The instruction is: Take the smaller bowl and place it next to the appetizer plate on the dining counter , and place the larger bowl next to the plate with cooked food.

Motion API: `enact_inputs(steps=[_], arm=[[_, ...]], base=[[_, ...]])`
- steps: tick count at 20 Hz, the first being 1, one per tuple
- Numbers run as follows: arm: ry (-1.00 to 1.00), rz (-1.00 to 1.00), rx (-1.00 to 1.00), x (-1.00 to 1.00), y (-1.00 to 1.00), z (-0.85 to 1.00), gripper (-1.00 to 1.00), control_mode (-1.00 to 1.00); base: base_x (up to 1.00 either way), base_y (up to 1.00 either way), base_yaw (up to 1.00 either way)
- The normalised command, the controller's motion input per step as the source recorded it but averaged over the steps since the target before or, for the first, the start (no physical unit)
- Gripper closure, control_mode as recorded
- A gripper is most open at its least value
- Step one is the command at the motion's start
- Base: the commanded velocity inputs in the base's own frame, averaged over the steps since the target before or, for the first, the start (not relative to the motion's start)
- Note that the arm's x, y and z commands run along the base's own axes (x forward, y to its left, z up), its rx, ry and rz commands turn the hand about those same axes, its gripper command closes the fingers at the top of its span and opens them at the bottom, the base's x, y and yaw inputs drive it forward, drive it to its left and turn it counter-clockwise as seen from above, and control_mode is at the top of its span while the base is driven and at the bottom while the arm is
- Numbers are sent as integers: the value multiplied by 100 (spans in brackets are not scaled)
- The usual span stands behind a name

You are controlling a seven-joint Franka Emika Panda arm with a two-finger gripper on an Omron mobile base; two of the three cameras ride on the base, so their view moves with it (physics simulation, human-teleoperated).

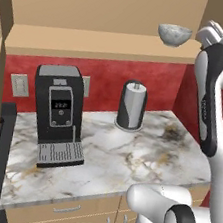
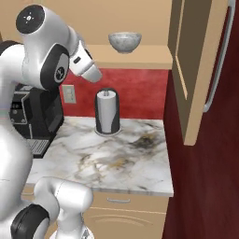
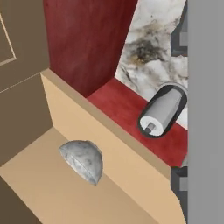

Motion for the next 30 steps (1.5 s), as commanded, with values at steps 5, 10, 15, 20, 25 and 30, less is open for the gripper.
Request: enact_inputs(steps=[5,10,15,20,25,30], arm=[[12,0,8,70,-13,34,-100,-100],[7,0,5,70,-12,17,-100,-100],[1,0,2,77,-9,-13,-100,-100],[-1,0,0,74,-2,-16,-100,-100],[-1,0,0,66,-2,-3,-100,-100],[-4,0,0,55,-3,0,-100,-100]], base=[[0,0,0],[0,0,0],[0,0,0],[0,0,0],[0,0,0],[0,0,0]])
